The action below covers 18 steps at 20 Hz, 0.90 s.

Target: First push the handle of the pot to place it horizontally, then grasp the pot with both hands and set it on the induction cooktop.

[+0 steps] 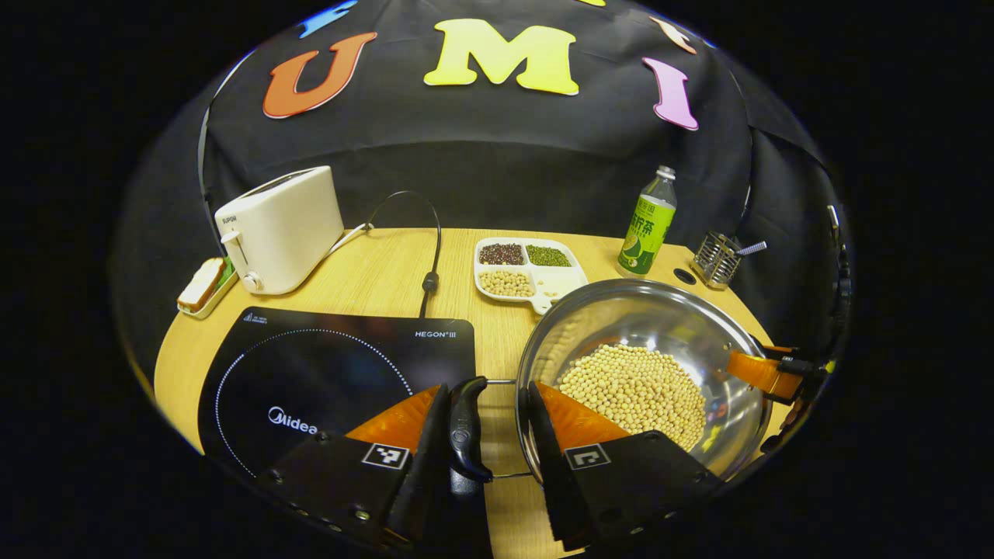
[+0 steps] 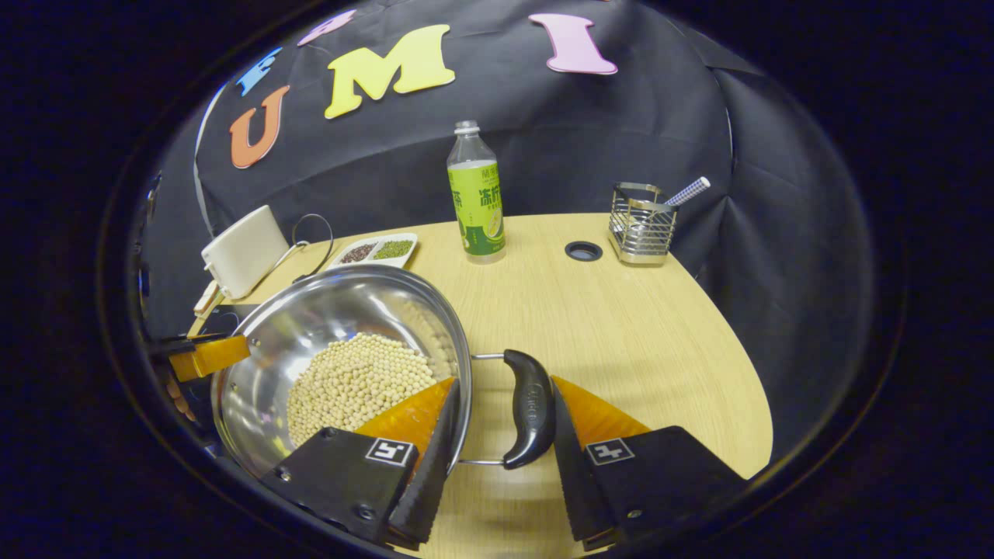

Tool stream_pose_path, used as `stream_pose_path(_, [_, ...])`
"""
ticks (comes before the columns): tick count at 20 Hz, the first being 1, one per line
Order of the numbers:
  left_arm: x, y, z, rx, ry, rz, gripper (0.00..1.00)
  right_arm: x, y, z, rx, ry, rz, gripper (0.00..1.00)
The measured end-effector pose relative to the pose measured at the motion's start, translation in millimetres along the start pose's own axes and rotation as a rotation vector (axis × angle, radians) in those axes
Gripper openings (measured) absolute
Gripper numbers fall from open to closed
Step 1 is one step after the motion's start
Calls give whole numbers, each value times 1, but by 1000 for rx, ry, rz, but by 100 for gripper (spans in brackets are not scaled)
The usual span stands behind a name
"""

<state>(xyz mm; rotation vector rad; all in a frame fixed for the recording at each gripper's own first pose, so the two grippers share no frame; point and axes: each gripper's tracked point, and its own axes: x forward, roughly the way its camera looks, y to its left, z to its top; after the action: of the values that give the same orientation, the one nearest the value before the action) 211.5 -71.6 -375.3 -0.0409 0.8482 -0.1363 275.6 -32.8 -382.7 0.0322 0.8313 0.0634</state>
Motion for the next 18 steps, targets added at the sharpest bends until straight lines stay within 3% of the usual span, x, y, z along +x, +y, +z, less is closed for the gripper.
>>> stream_pose_path(1, [1,0,1,-1,6,-8,58,1,0,0,1,2,2,65])
stream_pose_path(12, [-5,2,-3,-3,101,-69,52,-18,4,-9,57,126,-48,64])
stream_pose_path(13, [-9,3,-3,-3,105,-70,62,-23,5,-10,63,135,-48,64])
stream_pose_path(14, [-13,2,-3,-2,103,-71,52,-29,6,-10,68,138,-45,64])
stream_pose_path(18, [-39,1,5,4,81,-73,52,-58,8,-4,63,132,-52,63])
